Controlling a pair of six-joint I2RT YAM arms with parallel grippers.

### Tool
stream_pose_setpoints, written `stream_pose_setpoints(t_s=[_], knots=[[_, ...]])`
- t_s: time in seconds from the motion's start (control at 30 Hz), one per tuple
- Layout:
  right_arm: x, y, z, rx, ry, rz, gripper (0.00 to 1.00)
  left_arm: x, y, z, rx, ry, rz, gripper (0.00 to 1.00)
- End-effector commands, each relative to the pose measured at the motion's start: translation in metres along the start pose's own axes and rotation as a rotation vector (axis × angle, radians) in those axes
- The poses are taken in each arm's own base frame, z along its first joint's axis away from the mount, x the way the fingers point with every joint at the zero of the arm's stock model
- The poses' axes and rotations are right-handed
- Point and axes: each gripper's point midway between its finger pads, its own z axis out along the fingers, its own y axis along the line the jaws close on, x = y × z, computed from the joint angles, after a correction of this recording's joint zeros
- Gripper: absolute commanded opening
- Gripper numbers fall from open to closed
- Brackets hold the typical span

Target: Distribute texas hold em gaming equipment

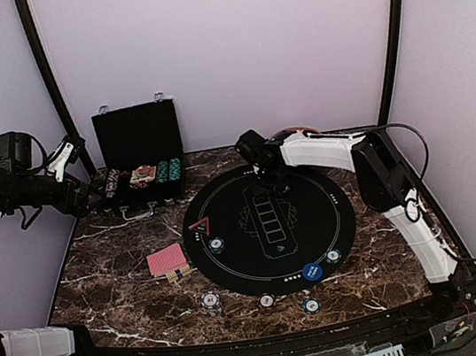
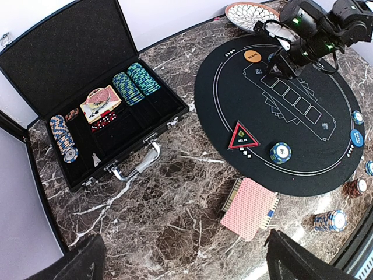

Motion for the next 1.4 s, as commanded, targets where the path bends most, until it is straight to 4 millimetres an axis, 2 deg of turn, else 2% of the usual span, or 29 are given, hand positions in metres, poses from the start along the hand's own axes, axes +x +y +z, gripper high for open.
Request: stream_pose_setpoints(t_s=[0.0, 0.27, 0.5, 0.6, 0.73, 0.83, 0.9, 1.03, 1.2, 1.3, 1.37], knots=[[-0.021, 0.000, 0.011, -0.011, -0.053, 0.039, 0.12, -0.007, -0.001, -0.006, -0.001, -0.033, 0.019, 0.99], [-0.021, 0.001, 0.032, -0.020, -0.046, 0.055, 0.13, -0.006, 0.001, -0.003, -0.004, -0.029, 0.018, 0.99], [-0.022, 0.004, 0.040, -0.037, -0.039, 0.063, 0.18, -0.006, 0.002, -0.003, -0.011, -0.023, 0.026, 0.99], [-0.019, 0.004, 0.040, -0.039, -0.033, 0.064, 0.29, -0.004, 0.003, -0.003, -0.015, -0.021, 0.030, 0.99], [-0.022, 0.005, 0.036, -0.049, -0.042, 0.066, 0.51, -0.002, 0.002, -0.002, -0.015, -0.016, 0.029, 0.99], [-0.030, 0.008, 0.028, -0.062, -0.061, 0.070, 0.60, -0.002, 0.003, -0.002, -0.018, -0.016, 0.027, 0.99], [-0.037, 0.010, 0.021, -0.074, -0.077, 0.072, 0.65, -0.002, 0.002, -0.003, -0.014, -0.012, 0.024, 0.99], [-0.054, 0.014, -0.004, -0.098, -0.126, 0.075, 0.67, -0.002, 0.002, -0.004, -0.016, -0.009, 0.022, 0.99], [-0.070, 0.025, -0.054, -0.122, -0.201, 0.045, 0.67, -0.004, 0.002, -0.006, -0.019, -0.015, 0.022, 0.99], [-0.068, 0.034, -0.088, -0.124, -0.234, 0.007, 0.68, -0.005, 0.002, -0.008, -0.021, -0.016, 0.021, 0.99], [-0.055, 0.046, -0.111, -0.138, -0.243, -0.031, 0.69, -0.006, 0.002, -0.010, -0.022, -0.019, 0.021, 0.99]])
